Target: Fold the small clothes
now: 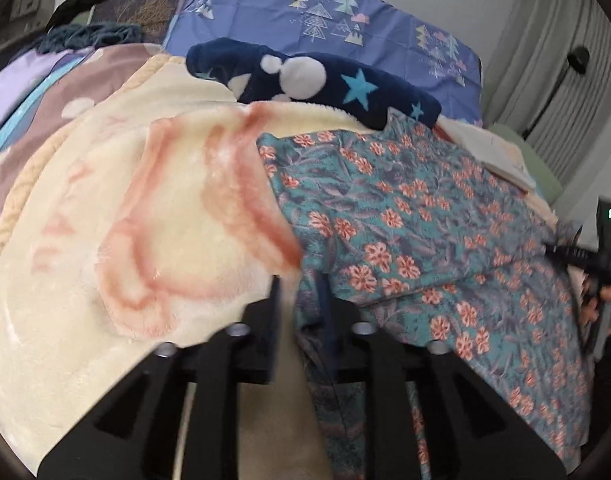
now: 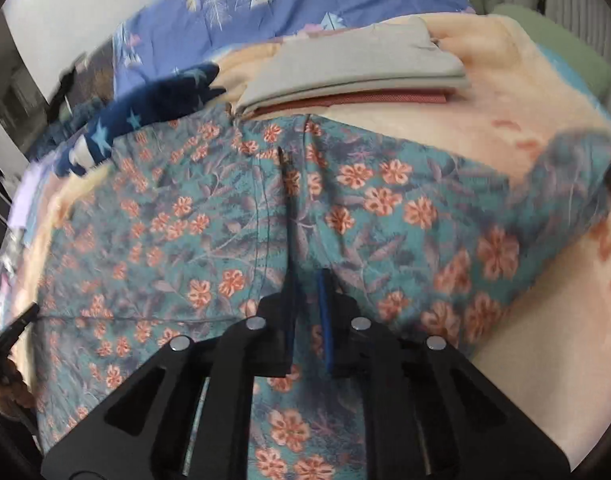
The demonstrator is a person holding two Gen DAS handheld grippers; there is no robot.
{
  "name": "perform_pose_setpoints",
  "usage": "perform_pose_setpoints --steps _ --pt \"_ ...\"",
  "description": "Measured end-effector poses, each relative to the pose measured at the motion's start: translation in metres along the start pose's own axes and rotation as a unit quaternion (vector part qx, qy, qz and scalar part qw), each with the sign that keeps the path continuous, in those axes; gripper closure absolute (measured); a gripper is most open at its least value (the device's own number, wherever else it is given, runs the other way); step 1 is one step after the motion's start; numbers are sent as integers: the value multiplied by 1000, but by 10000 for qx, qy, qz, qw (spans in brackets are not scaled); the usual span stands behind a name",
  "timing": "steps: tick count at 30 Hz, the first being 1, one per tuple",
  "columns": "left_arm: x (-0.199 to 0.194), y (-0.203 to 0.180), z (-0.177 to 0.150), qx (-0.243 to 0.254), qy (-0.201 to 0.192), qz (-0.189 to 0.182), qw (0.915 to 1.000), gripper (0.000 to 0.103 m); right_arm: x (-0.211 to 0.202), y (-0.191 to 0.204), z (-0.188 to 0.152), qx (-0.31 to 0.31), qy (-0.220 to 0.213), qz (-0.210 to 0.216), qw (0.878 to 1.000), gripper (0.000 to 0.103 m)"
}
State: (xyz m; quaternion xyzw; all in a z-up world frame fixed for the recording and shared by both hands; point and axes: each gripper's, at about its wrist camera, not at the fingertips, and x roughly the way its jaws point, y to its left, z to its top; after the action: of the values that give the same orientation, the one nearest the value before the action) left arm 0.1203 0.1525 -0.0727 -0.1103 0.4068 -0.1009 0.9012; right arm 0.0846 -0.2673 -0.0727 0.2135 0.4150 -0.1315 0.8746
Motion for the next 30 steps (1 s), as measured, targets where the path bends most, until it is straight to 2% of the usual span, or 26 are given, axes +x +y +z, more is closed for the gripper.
perform_pose_setpoints --steps 1,2,3,5,8,9,11,12,13,14,16,18,21,24,26,27,29,30 --pt "0 4 3 -152 -32 -74 9999 45 -4 -3 -2 103 -104 93 9999 88" --pt "1 7 8 -245 -63 -176 9995 41 -8 -4 -3 183 -183 148 9996 86" --pt "5 9 15 -312 -61 -250 9992 41 -14 -4 -5 237 -326 190 9990 80" --pt "22 13 31 -417 42 -98 9991 41 -25 4 -7 87 -584 278 9979 79" --pt "55 19 53 -587 185 -19 9981 42 -33 24 -6 -219 -723 778 9941 75" --pt "62 20 58 -618 181 0 9979 46 -30 29 -7 -273 -640 921 9933 71" --pt "72 17 72 -503 92 57 9987 100 -14 32 -12 -340 -416 657 9964 70" --pt "69 15 79 -436 6 35 9990 101 -6 28 -15 -330 -292 303 9986 74" --pt "63 11 83 -346 -157 92 9992 101 -4 23 -18 -249 -278 299 9989 82" --pt "55 5 86 -126 -293 155 9994 101 -6 19 -16 -156 -303 338 9988 83" --pt "50 -7 85 399 -396 462 9973 101 -21 9 -12 56 -482 229 9986 81" --pt "54 -16 80 939 -409 854 9911 101 -35 4 -9 134 -762 30 9970 76" --pt "59 -23 75 1258 -410 1142 9846 100 -47 5 -7 193 -862 562 9945 73" --pt "57 -26 75 1324 -445 1405 9802 97 -50 21 -9 -129 -843 940 9919 70" --pt "43 -28 76 1236 -615 1349 9812 92 -46 29 -11 -315 -711 1025 9917 70" --pt "34 -30 75 1154 -700 1225 9832 92 -36 32 -13 -388 -535 855 9941 72" --pt "12 -35 71 895 -848 722 9897 84 -11 28 -17 -409 -234 161 9988 89" --pt "6 -40 67 823 -845 451 9920 81 1 25 -21 -421 -171 -82 9989 95"
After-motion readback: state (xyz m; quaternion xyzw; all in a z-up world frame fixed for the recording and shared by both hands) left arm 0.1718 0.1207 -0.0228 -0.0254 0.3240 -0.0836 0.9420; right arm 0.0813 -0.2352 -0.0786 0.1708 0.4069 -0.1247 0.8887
